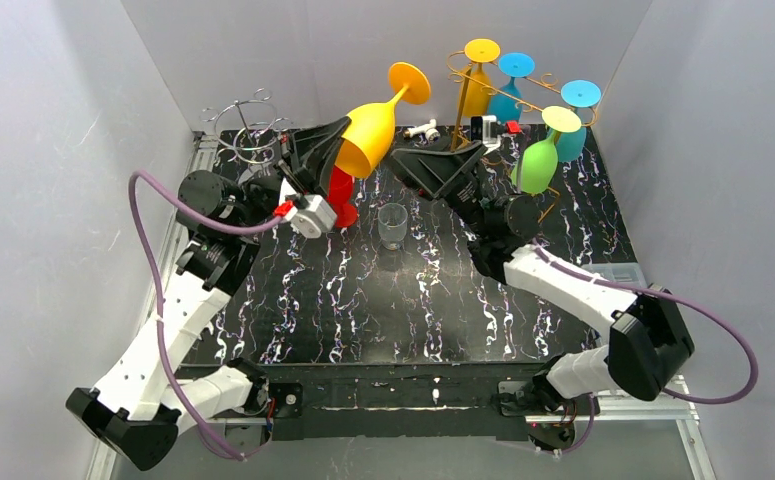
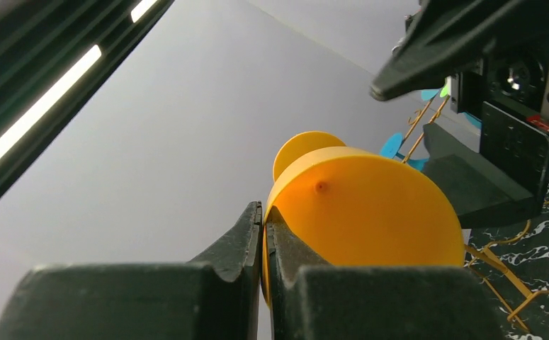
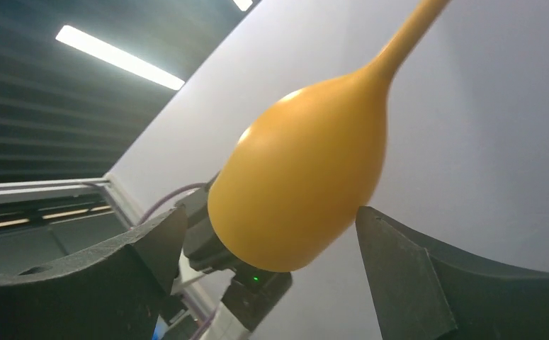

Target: Place the wine glass upside down on the wine glass rack

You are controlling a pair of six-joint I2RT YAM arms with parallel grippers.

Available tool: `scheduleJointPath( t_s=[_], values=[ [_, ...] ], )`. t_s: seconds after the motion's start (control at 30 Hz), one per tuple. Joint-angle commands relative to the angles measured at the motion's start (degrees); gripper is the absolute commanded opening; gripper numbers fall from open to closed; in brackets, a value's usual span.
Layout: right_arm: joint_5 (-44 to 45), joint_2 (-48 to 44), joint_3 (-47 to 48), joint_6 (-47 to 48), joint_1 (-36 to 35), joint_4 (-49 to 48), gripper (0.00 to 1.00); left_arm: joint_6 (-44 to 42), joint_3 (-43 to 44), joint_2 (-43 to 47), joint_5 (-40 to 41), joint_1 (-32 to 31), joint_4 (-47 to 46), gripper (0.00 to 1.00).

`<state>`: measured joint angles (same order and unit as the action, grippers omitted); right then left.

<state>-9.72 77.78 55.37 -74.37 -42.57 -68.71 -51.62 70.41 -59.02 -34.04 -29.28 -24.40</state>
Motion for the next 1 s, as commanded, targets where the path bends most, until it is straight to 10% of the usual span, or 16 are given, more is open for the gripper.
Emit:
scheduleJointPath(
  t_s=[0.0,0.97],
  values=[
    [0.9,2.4,3.4,-4.6,-1.8,-15.6,0.98,-7.3,-1.1,3.8,-3.1,-1.4,-4.1,0.0],
    [1.0,3.1,6.1,4.3,-6.7,-4.0,0.98,-29.8,-9.1,3.3,-2.5,-4.3,-4.8,0.0]
  ],
)
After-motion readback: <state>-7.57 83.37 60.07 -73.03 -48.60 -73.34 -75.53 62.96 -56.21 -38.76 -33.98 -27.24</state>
